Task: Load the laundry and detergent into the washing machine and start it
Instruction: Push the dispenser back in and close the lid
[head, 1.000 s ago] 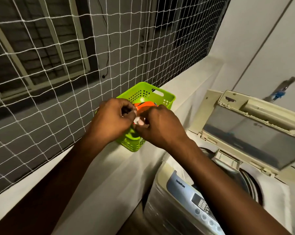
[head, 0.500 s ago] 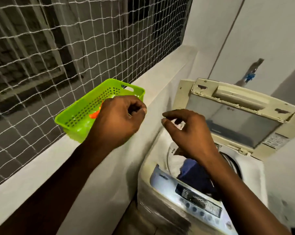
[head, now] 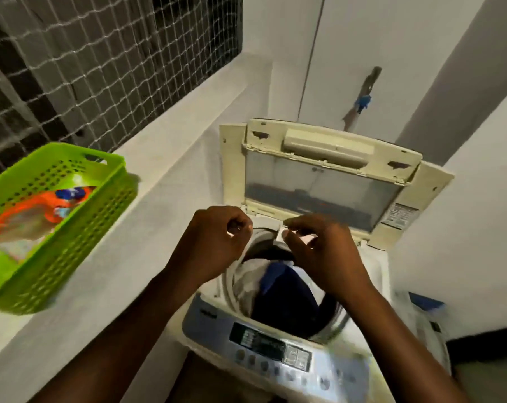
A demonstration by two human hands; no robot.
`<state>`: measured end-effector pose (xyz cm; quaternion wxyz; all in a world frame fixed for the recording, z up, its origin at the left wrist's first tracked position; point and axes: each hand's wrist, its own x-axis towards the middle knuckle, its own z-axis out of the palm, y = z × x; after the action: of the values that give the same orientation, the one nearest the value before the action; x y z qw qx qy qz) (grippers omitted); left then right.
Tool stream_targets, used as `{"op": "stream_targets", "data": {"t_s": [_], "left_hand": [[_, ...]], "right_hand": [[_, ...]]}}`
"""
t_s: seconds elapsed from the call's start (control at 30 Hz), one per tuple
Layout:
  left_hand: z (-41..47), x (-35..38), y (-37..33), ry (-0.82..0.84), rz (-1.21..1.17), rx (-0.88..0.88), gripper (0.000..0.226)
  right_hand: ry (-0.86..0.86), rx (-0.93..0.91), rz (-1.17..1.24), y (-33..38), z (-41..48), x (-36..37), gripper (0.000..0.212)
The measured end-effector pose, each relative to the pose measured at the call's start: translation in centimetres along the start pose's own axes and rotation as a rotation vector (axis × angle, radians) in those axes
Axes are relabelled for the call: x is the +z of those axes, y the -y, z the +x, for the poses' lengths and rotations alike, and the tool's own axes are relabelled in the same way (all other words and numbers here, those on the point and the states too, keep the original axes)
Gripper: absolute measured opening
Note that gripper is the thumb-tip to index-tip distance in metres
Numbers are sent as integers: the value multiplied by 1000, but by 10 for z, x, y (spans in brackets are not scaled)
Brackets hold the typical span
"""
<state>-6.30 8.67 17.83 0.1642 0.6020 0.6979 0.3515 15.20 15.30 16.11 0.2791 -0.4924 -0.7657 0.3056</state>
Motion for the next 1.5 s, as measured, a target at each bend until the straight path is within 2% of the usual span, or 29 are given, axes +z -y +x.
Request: {"op": "stream_targets", "data": {"t_s": [0.2, 0.3, 0.43, 0.83, 0.9, 0.93, 1.0, 1.03, 1.1, 1.13, 1.17, 1.23, 1.37, 1.5], "left_hand": [[17, 64, 5, 114, -12, -96, 11], [24, 86, 14, 146, -3, -140, 10], [32, 112, 32, 205, -17, -194, 10], [76, 180, 90, 329, -72, -286, 13], [81, 197, 104, 347, -113, -336, 13], [84, 205, 110, 356, -183, -410, 13], [90, 224, 122, 358, -454, -678, 11], [92, 232, 126, 357, -584, -819, 15], [93, 246, 132, 365, -762, -993, 23], [92, 252, 132, 360, -838, -1043, 19], [91, 256, 132, 345, -909, -1077, 15], [92, 264, 134, 297, -1015, -1117, 12], [100, 276, 138, 242, -1190, -1175, 36], [97, 284, 145, 179, -1279, -1205, 37]], "right_hand": [[78, 122, 68, -56, 2, -11, 28], [116, 129, 14, -76, 7, -7, 30], [138, 169, -34, -99, 8, 3, 18], [58, 416, 16, -173, 35, 60, 28], [-14, 536, 113, -191, 40, 78, 31], [-66, 613, 205, -198, 42, 86, 39], [-149, 788, 442, -212, 49, 99, 57], [-167, 869, 559, -216, 53, 106, 59], [-188, 995, 742, -224, 58, 118, 62], [-194, 1040, 824, -227, 60, 124, 65], [-204, 1076, 907, -229, 62, 129, 64], [-220, 1120, 1041, -228, 67, 133, 49], [-255, 1158, 1199, -225, 75, 133, 21], [-269, 1191, 1250, -227, 75, 136, 20]]}}
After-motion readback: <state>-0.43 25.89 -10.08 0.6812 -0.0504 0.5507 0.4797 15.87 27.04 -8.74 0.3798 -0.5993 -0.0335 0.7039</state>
